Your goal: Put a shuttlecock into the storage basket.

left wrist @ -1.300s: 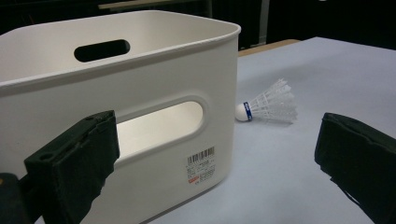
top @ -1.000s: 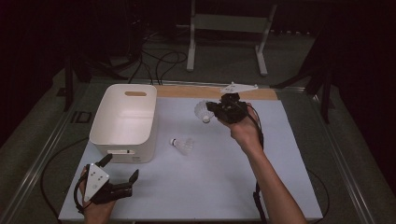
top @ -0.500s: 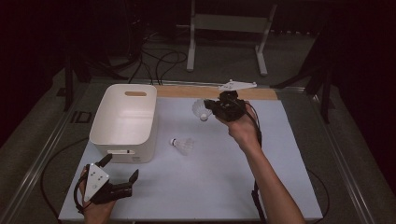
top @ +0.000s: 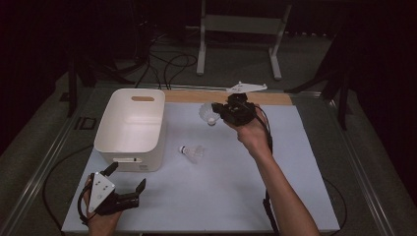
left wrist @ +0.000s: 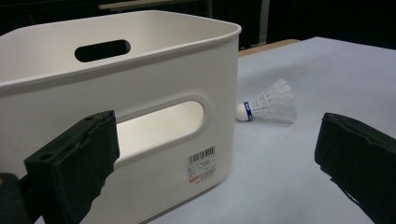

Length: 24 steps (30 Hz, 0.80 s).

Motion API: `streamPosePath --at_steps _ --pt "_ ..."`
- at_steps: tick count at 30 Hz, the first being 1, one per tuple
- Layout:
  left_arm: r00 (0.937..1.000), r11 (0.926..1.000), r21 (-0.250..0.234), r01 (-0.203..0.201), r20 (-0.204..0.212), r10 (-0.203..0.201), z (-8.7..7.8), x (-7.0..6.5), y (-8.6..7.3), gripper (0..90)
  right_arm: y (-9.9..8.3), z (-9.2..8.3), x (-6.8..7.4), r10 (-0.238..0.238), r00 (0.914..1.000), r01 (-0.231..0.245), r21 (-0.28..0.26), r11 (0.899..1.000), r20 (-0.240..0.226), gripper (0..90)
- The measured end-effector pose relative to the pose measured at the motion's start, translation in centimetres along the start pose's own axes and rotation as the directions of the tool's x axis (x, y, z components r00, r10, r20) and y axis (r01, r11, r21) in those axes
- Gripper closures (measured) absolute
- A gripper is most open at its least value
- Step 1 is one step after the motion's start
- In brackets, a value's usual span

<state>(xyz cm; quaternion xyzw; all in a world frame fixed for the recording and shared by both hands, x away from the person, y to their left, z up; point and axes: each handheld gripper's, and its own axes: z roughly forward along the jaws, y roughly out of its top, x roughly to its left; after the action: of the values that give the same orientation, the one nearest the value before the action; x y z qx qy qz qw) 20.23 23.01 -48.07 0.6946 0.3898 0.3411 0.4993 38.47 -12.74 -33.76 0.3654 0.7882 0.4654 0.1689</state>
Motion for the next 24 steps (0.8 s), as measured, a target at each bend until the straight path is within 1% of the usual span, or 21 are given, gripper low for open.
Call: streamPosePath --at_steps 5,11,24 --pt "1.0 1.0 0.001 -0.001 -0.001 0.001 0.02 -0.03 0.0 0.4 0.12 0.06 0.02 -0.004 1.0 0.004 -0.002 1.0 0.0 89.6" --pt "1.0 1.0 0.003 -0.001 0.001 0.001 0.04 -0.02 -0.01 0.4 0.27 0.23 0.05 0.002 1.0 -0.002 -0.005 1.0 -0.003 89.6" --pt "1.0 1.0 0.004 -0.001 0.001 0.001 0.03 -0.02 0.0 0.4 0.94 0.61 0.53 -0.006 0.9999 0.006 -0.012 1.0 -0.012 89.6"
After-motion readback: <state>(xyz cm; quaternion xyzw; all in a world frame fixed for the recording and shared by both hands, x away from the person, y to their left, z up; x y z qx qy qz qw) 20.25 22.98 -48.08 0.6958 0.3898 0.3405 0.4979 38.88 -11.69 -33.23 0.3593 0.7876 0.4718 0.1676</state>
